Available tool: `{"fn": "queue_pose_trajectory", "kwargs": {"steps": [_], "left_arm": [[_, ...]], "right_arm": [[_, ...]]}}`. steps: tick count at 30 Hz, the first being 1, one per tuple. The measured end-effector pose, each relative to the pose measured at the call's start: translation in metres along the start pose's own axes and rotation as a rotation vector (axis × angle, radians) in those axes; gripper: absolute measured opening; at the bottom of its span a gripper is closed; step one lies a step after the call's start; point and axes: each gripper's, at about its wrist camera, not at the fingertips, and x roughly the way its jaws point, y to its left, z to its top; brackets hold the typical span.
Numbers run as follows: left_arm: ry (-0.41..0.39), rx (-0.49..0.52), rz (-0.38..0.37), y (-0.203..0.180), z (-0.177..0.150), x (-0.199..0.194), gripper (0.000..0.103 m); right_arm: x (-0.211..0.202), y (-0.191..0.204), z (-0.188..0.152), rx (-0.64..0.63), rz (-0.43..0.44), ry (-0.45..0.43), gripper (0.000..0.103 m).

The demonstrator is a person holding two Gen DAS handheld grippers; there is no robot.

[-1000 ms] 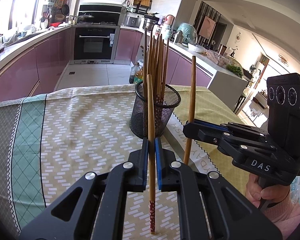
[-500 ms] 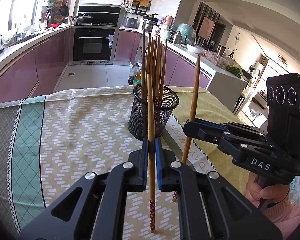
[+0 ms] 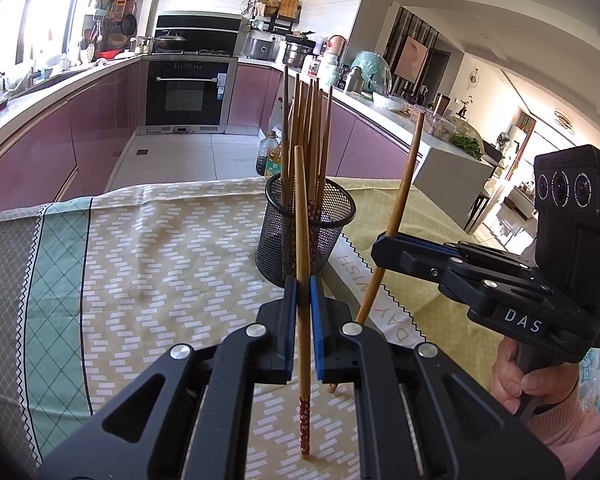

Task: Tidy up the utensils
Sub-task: 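Carry both held chopsticks upright toward the mesh cup, raising them above its rim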

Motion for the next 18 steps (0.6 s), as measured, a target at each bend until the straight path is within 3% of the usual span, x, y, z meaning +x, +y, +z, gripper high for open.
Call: {"fn": "queue_pose_trajectory", "kwargs": {"steps": [18], "left_arm": [[-0.013,0.004,-0.008,0.0012,0.0035,0.0000,0.008]], "right_arm": [[-0.0075,-0.0021,0.0060,-0.002,-0.006,-0.027,0.006]]}}
